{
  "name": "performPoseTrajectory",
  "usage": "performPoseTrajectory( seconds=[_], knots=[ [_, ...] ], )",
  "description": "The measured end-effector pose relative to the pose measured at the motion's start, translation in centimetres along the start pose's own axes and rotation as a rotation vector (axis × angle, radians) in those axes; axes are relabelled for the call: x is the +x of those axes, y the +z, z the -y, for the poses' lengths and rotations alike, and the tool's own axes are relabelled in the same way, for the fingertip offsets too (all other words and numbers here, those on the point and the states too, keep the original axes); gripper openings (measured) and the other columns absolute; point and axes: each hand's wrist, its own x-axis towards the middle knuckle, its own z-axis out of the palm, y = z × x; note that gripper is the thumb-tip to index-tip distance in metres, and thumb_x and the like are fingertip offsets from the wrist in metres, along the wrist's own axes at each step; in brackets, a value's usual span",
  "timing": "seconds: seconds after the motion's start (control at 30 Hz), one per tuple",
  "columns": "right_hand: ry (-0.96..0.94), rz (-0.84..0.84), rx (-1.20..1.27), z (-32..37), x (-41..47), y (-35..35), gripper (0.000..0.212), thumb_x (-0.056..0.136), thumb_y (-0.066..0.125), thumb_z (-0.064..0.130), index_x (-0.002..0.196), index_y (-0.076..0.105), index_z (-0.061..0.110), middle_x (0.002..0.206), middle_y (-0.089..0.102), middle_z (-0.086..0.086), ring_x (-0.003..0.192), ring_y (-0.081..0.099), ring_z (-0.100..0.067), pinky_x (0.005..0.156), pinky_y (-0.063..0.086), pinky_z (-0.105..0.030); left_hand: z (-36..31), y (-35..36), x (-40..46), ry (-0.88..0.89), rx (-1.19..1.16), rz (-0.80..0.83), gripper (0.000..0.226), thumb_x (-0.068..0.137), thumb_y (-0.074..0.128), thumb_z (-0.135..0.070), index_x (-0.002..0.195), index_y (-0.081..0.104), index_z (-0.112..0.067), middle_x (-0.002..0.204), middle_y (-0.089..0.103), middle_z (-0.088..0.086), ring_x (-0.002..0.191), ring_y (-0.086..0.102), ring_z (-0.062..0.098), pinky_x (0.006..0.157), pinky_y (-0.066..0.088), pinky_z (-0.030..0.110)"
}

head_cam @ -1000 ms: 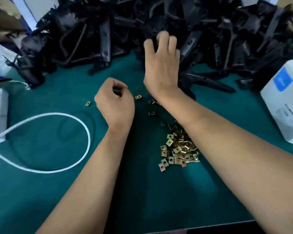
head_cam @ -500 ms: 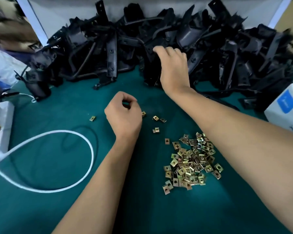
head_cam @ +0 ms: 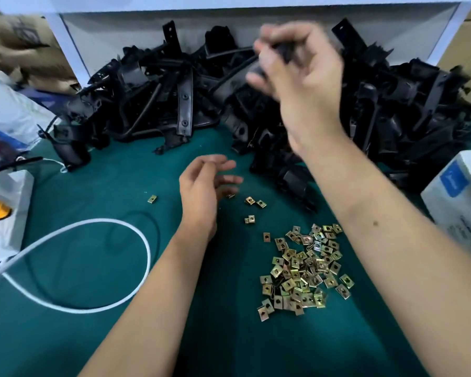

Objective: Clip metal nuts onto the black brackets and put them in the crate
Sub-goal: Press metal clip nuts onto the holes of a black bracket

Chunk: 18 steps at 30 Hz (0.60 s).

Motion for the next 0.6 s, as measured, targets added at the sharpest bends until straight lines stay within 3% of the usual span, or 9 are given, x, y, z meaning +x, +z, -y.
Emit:
performPoseTrajectory(
  seconds=[0.1, 0.17, 0.3, 0.4, 0.5, 0.6],
  knots=[
    [0.206, 0.22, 0.125, -1.1, -4.5, 0.1, 0.015, 0.097, 0.058, -0.012, 0.101, 0.058, 0.003, 0.129, 0.065, -0.026, 0.123, 0.065, -0.035, 0.085, 0.061, -0.039, -0.7, -0.3, 0.6, -0.216, -0.505, 0.128, 0.05, 0.1, 0.058, -0.051, 0.118, 0.066, -0.006, 0.124, 0.07, 0.021, 0.114, 0.07, 0.034, 0.097, 0.058, 0.041],
    [0.311, 0.279, 0.173, -1.5, -6.7, -0.7, 0.016, 0.098, 0.054, -0.013, 0.094, 0.058, 0.002, 0.126, 0.068, -0.026, 0.123, 0.066, -0.035, 0.083, 0.061, -0.032, -0.9, -1.2, 1.1, -0.216, -0.673, 0.104, 0.063, 0.095, 0.067, -0.052, 0.136, 0.061, -0.004, 0.13, 0.067, 0.016, 0.125, 0.065, 0.033, 0.108, 0.051, 0.046],
    [0.393, 0.339, 0.031, -1.8, -9.6, -2.3, 0.019, 0.099, 0.051, -0.015, 0.098, 0.064, -0.002, 0.133, 0.069, -0.015, 0.123, 0.067, -0.023, 0.085, 0.062, -0.036, -1.5, -1.9, 1.1, -0.152, -0.51, 0.062, 0.027, 0.097, 0.07, -0.038, 0.102, 0.076, -0.011, 0.106, 0.074, 0.009, 0.107, 0.071, 0.025, 0.106, 0.053, 0.044],
    [0.357, 0.525, -0.153, -1.7, -10.5, -3.7, 0.018, 0.098, 0.057, -0.013, 0.109, 0.068, -0.004, 0.142, 0.064, -0.006, 0.134, 0.058, -0.014, 0.091, 0.062, -0.045, -1.5, -1.5, 1.0, -0.231, -0.508, 0.062, 0.029, 0.093, 0.065, -0.031, 0.109, 0.063, -0.007, 0.086, 0.074, 0.008, 0.093, 0.07, 0.028, 0.1, 0.055, 0.047],
    [0.378, 0.547, -0.219, -1.6, -11.2, -4.8, 0.027, 0.096, 0.069, 0.001, 0.123, 0.069, 0.004, 0.132, 0.071, -0.003, 0.122, 0.067, -0.02, 0.084, 0.064, -0.045, -1.4, -1.3, 0.9, -0.308, -0.476, 0.09, 0.044, 0.098, 0.046, -0.028, 0.132, 0.053, -0.002, 0.113, 0.074, 0.023, 0.102, 0.073, 0.038, 0.093, 0.059, 0.049],
    [0.379, 0.453, -0.461, -1.6, -11.5, -5.9, 0.013, 0.096, 0.072, 0.018, 0.108, 0.075, 0.012, 0.099, 0.078, 0.002, 0.081, 0.076, -0.017, 0.061, 0.062, -0.036, -1.3, -1.7, 1.0, -0.343, -0.632, 0.055, 0.044, 0.102, 0.034, -0.016, 0.137, 0.053, 0.002, 0.123, 0.066, 0.035, 0.112, 0.068, 0.049, 0.085, 0.062, 0.043]
  ],
)
